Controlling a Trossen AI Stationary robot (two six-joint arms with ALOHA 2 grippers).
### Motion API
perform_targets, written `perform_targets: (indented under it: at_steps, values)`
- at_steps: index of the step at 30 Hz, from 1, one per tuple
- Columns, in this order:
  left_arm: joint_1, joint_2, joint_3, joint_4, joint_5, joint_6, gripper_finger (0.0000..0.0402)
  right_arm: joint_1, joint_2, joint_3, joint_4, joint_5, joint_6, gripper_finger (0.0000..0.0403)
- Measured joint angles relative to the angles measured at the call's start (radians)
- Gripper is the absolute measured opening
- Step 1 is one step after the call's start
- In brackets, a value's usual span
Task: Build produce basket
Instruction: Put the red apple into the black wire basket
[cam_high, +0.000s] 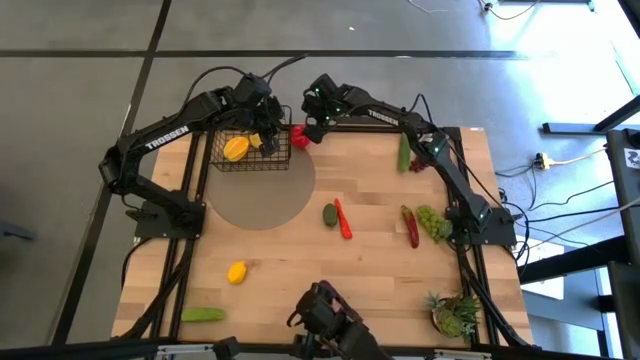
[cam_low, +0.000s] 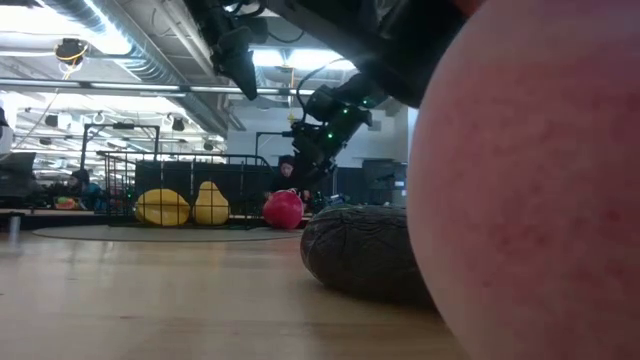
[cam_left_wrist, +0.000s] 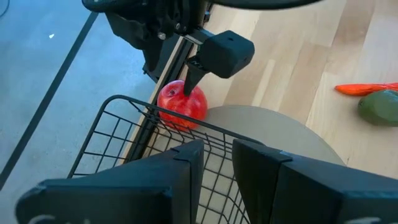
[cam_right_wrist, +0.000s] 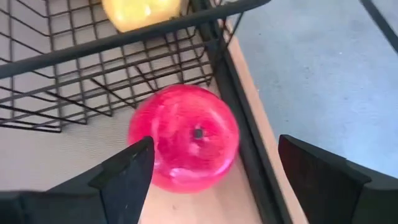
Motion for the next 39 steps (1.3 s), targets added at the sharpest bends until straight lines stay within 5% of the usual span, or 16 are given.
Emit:
perform_targets:
  at_steps: [8, 39]
  values:
    - [0.000, 0.000, 0.000, 0.000, 0.000, 0.000, 0.0075, 0.001, 0.008, 0.001, 0.002, -0.091, -0.002, 0.0333]
    - [0.000, 0.000, 0.000, 0.000, 0.000, 0.000, 0.0075, 0.013, 0.039, 0.001, -0.015, -0.083, -0.024, 0.0332]
